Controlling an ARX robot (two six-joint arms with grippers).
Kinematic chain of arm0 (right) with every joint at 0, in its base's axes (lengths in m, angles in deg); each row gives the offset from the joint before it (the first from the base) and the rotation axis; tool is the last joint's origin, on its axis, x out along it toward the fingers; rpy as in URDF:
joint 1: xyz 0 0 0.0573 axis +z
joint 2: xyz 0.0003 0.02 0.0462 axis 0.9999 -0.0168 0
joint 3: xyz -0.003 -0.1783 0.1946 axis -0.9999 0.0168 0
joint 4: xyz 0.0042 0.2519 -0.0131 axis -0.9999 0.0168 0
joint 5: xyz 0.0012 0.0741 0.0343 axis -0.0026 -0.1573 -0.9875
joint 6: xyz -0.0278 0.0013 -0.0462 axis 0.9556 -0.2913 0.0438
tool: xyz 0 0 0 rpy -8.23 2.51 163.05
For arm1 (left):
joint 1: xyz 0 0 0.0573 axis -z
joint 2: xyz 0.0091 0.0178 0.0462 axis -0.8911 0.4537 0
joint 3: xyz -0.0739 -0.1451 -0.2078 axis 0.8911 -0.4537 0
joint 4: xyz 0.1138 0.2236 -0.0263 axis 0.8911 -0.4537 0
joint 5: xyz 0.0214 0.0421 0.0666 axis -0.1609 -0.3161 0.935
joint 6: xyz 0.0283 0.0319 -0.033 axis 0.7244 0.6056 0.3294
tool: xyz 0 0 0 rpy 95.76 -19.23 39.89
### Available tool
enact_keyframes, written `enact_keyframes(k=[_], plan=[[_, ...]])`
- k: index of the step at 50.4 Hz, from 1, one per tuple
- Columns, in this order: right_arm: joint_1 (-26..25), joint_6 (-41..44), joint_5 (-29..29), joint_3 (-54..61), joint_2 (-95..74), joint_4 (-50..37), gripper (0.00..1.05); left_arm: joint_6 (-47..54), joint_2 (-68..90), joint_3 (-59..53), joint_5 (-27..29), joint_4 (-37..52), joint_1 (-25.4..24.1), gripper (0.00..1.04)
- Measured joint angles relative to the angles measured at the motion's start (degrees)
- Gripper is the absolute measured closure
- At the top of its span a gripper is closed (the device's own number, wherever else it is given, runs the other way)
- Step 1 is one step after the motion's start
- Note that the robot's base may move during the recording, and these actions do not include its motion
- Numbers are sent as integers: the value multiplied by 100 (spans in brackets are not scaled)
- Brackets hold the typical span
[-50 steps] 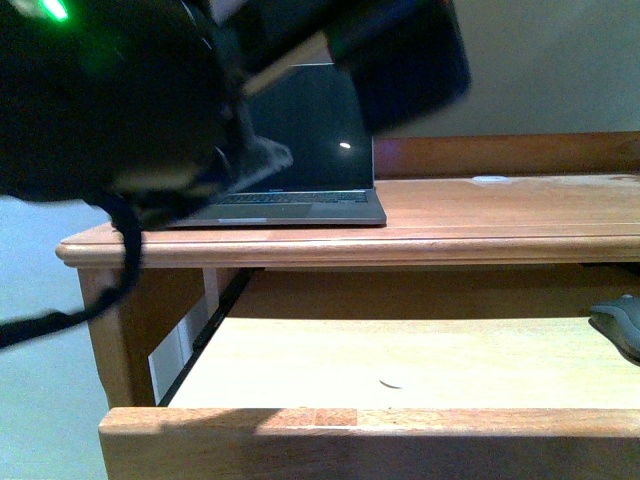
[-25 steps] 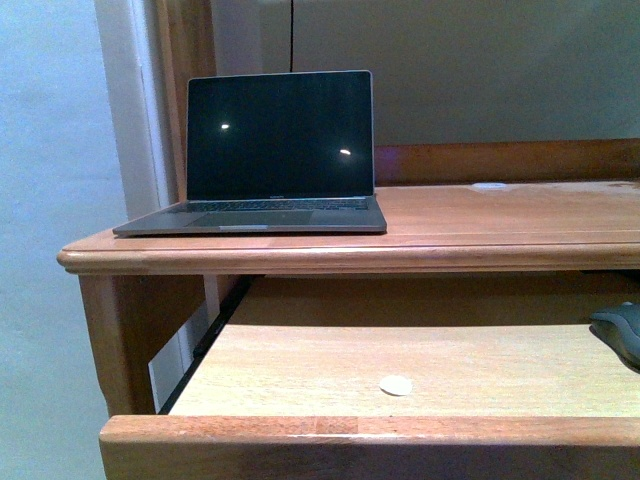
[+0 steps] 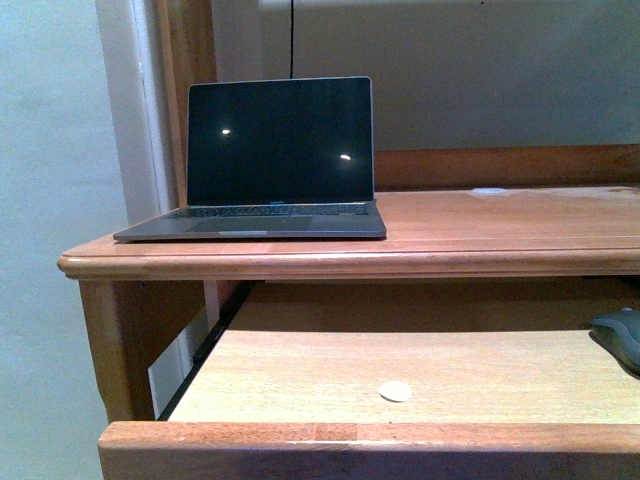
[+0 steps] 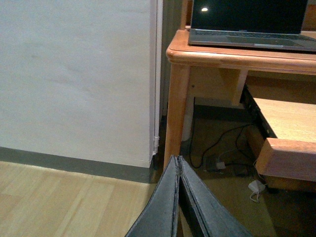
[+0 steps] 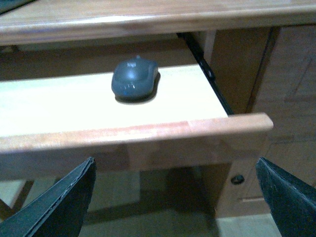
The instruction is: Place mouse
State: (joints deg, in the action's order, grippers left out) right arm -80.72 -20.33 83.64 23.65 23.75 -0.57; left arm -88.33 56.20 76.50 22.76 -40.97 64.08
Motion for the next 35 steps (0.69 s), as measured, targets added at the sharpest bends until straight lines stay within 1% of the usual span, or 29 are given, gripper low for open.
enact_keyframes(k=[7, 12, 22, 29, 35], plan=[[208, 4, 164, -732, -1497, -931, 7, 2, -90, -107, -83, 0, -68, 102], [330, 70, 267, -1322, -2280, -977, 7, 2, -142, -155, -85, 0, -72, 102], [857, 649, 737, -2184, -3283, -957, 7, 4, -374, -417, -85, 15, -76, 102], [1252, 1067, 1005, -2677, -3954, -1211, 7, 7, -398, -417, -87, 17, -76, 102], [1432, 1384, 1209, -2981, -4531, -1526, 7, 7, -398, -417, -87, 17, -76, 102]])
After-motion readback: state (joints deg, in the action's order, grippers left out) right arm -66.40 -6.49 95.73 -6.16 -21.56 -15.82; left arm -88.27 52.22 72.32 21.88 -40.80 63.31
